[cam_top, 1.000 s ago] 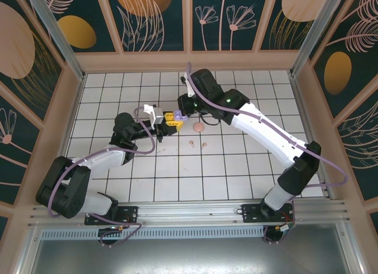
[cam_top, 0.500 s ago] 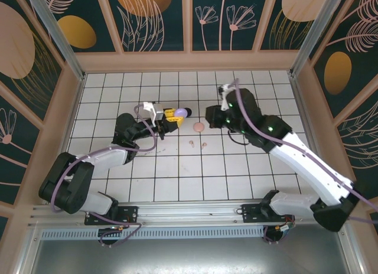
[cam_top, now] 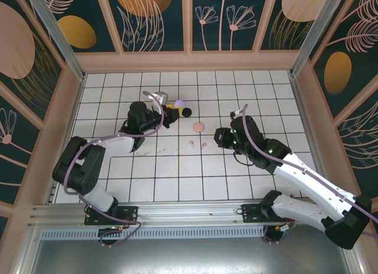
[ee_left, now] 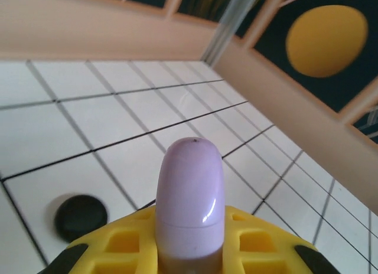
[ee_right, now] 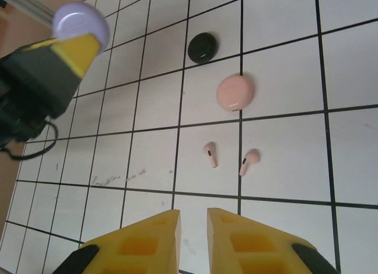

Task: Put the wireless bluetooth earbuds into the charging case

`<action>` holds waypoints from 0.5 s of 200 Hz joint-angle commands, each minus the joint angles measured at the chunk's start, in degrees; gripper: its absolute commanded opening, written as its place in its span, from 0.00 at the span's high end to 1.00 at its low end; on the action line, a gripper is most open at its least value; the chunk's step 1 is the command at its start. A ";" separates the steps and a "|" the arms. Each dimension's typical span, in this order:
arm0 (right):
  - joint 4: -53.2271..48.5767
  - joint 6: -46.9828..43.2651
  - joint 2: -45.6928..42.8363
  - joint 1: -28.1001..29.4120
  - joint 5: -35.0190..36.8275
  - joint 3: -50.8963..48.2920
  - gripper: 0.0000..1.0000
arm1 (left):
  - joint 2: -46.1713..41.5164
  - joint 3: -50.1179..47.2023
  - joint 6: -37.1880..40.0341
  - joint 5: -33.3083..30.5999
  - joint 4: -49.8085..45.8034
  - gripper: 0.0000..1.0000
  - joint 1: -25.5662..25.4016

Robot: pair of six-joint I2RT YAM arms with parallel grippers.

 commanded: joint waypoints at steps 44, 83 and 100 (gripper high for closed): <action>1.98 1.15 -3.23 0.29 1.28 -0.98 0.79 | 17.76 14.13 -13.85 6.98 -12.98 1.00 5.25; 2.15 1.05 -3.44 0.25 1.38 -1.54 0.79 | 22.34 19.21 -14.03 5.95 -18.63 0.99 5.33; 2.28 0.97 -3.49 0.29 1.30 -1.53 0.79 | 23.41 20.28 -14.03 4.83 -20.59 0.97 5.31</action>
